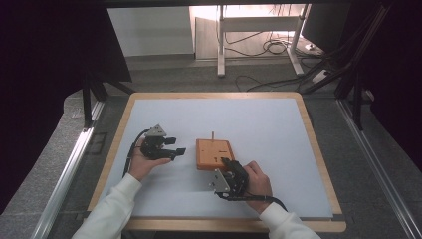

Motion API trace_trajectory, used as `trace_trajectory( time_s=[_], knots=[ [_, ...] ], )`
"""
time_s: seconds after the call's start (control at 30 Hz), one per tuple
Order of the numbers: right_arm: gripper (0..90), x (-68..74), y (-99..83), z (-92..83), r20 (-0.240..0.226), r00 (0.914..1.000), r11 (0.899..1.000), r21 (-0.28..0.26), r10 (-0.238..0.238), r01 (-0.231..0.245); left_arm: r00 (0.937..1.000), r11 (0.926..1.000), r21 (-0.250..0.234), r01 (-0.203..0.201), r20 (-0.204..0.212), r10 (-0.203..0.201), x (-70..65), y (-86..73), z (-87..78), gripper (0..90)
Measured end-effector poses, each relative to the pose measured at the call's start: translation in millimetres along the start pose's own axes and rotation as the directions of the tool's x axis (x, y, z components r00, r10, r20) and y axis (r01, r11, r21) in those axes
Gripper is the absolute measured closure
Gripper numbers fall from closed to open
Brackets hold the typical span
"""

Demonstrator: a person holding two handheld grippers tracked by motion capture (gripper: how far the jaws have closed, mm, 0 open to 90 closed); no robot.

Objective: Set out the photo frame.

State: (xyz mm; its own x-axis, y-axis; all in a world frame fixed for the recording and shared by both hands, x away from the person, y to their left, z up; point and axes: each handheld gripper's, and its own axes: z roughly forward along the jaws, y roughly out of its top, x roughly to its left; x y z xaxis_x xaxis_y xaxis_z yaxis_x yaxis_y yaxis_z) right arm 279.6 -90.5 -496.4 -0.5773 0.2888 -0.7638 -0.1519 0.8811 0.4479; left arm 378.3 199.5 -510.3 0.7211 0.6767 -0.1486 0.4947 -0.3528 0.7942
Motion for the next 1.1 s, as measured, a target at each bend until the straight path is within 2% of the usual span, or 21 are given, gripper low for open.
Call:
trace_trajectory(
  time_s=[0.07,0.23,0.77,0.9,0.93,1.1],
  knots=[
    [64.3,-1.6,0.3,-0.4,0.001,1.0000,1.000,0.002,0.008,-0.008,1.0000,1.0000,0.001,0.006,-0.003,-0.006,1.0,-1.9,-0.4,33.6],
    [65.8,-14.8,3.6,0.9,-0.030,0.9990,0.999,-0.005,0.032,-0.033,0.9996,0.9996,-0.001,0.029,-0.002,-0.029,3.7,-5.2,-0.5,33.6],
    [69.6,-39.5,16.4,7.2,-0.086,0.9959,0.999,0.013,0.030,-0.029,0.9995,0.9995,0.011,0.030,-0.005,-0.030,3.7,-9.5,3.5,33.7],
    [69.8,-47.2,18.0,8.6,-0.105,0.9937,0.999,0.011,0.037,-0.037,0.9995,0.9994,0.013,0.032,-0.006,-0.031,5.0,-10.2,3.2,33.7],
    [69.9,-49.1,19.0,8.5,-0.113,0.9922,0.999,0.009,0.052,-0.051,0.9994,0.9994,0.013,0.033,-0.006,-0.033,5.2,-10.4,3.2,33.7],
    [70.1,-52.7,23.2,5.9,-0.144,0.9885,0.999,0.000,0.046,-0.046,0.9994,0.9993,0.015,0.033,-0.010,-0.033,6.1,-11.5,3.3,33.7]
  ],
)
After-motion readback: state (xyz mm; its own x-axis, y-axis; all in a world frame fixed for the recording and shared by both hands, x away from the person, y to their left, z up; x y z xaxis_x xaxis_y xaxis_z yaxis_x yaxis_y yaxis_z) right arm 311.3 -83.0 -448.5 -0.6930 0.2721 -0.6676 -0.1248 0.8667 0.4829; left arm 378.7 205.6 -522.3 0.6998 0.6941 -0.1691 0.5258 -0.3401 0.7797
